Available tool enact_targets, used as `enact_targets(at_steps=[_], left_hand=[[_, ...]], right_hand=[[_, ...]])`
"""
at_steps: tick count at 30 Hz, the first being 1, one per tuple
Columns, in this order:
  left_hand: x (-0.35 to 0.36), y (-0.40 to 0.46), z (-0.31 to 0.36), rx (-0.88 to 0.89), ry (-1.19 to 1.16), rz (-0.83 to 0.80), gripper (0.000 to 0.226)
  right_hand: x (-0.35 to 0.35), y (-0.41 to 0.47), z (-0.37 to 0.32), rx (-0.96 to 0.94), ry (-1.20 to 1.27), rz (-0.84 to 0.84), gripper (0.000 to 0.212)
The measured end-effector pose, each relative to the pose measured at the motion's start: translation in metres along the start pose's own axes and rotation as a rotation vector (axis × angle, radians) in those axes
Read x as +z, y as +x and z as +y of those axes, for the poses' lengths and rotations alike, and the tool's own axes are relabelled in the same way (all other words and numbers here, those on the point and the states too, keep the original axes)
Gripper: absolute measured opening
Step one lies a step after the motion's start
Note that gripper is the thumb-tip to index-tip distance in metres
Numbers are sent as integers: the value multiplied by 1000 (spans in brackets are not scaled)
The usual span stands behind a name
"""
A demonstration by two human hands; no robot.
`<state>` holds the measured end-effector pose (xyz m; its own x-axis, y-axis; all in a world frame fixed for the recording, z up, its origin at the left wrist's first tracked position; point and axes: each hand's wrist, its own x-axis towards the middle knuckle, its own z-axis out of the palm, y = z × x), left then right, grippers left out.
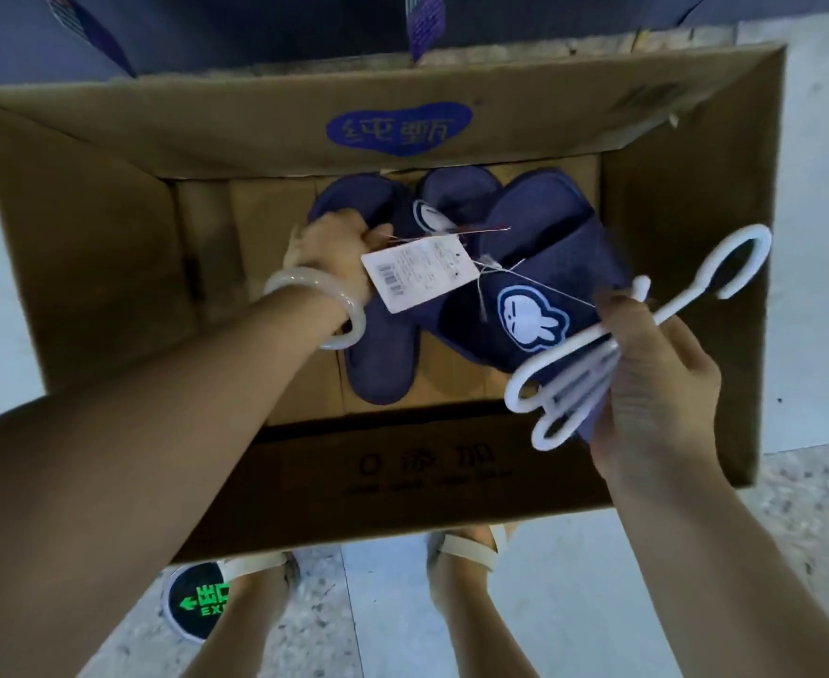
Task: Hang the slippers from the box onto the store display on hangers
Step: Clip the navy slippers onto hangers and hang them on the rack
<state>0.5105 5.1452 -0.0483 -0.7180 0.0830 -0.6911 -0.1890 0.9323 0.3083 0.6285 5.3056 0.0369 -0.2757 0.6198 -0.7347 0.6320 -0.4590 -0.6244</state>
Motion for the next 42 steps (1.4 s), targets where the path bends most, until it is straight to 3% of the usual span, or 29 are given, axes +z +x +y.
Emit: enact_targets(at_steps=[9, 12, 14, 16, 18, 20, 23, 29, 32, 35, 37, 40, 42], left_hand=[[-8, 2, 5, -120, 55, -19, 47], [-20, 5, 16, -113, 11, -92, 36], [-26, 5, 21, -112, -45, -132, 33], [-28, 2, 21, -106, -93, -196, 29], [-24, -1, 15, -178, -315, -218, 24], [-23, -3, 8, -267, -624, -219, 25], [-22, 2, -8, -224, -707, -195, 32], [-8, 4, -37, -5, -513, -193, 42], [-2, 5, -44, 22, -432, -147, 43], [-1, 7, -47, 16, -535, -113, 41], [4, 8, -47, 46, -525, -65, 38], [15, 5, -48, 83, -445, -60, 31], [23, 4, -47, 91, -457, -72, 22]], right_hand=[[-2, -5, 6, -339, -491, 66, 11], [-5, -5, 2, -380, -722, -35, 12], [-1, -6, -1, -286, -845, -151, 17], [8, -8, -1, -68, -772, -259, 17], [23, -10, 5, 122, -629, -343, 20], [41, -11, 19, 245, -444, -396, 19], [67, -14, 50, 367, -239, -453, 15], [70, -14, 91, 342, -331, -504, 12], [62, -8, 78, 122, -423, -400, 17], [64, 12, 52, -89, -411, -277, 13], [73, 27, 39, -8, -364, -259, 12], [91, 40, 29, 166, -247, -369, 13], [98, 41, 29, 147, -310, -432, 19]])
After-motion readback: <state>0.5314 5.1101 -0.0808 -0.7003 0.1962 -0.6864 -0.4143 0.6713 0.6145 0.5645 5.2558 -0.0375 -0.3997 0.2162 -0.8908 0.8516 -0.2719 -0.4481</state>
